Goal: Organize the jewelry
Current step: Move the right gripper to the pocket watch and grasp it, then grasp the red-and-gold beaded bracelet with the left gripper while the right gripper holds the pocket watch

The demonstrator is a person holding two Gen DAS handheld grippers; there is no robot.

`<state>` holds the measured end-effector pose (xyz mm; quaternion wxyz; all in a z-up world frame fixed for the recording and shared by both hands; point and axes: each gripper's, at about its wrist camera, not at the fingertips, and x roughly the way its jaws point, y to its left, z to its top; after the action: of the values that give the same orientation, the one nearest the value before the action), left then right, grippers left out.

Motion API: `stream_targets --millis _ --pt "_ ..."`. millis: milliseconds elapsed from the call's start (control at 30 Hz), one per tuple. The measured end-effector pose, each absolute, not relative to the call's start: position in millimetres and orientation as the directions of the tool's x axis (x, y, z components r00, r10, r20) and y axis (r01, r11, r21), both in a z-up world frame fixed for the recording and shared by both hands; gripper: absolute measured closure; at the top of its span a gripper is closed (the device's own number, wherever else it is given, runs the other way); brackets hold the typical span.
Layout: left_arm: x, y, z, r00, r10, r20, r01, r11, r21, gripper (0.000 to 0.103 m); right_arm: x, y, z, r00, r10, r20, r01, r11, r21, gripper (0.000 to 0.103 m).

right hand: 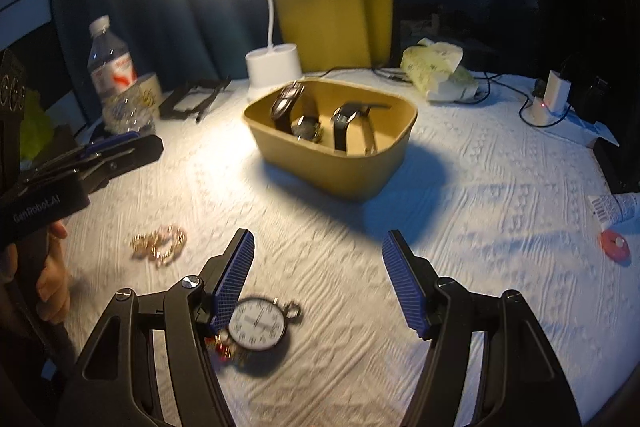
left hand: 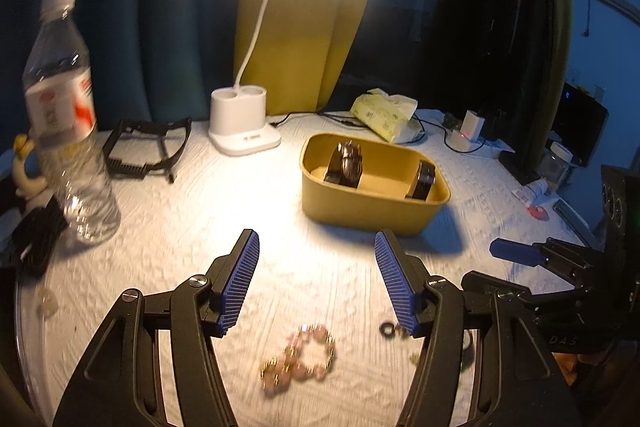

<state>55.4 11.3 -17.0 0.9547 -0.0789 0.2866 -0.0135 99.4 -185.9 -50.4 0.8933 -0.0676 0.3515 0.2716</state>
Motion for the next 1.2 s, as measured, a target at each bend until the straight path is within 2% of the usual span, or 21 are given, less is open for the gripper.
stream_targets --millis 200,800,867,933,1200 --pt "42.2 20.7 -24.5 0.827 -0.066 -0.558 -0.04 0.984 -0.175 0.039 92.0 -181.9 -67.7 0.566 0.419 -0.71 -0.544 0.837 0.06 0.036" --pt "34.9 34.9 -39.6 0.804 -0.066 -0.591 -0.065 0.978 -0.197 0.039 77.3 -167.3 -84.4 0.494 0.455 -0.741 -0.582 0.806 0.108 0.037" --pt "35.7 35.0 -41.4 0.799 -0.064 -0.598 -0.068 0.978 -0.195 0.039 76.2 -168.1 -84.0 0.49 0.465 -0.737 -0.589 0.8 0.114 0.052" --pt "36.1 34.3 -42.9 0.794 -0.062 -0.605 -0.069 0.979 -0.191 0.039 75.1 -168.4 -83.6 0.484 0.479 -0.733 -0.595 0.794 0.126 0.063" --pt "37.3 26.8 -43.6 0.781 -0.055 -0.622 -0.066 0.983 -0.17 0.039 73.9 -172.6 -74.0 0.503 0.52 -0.69 -0.608 0.781 0.145 0.063"
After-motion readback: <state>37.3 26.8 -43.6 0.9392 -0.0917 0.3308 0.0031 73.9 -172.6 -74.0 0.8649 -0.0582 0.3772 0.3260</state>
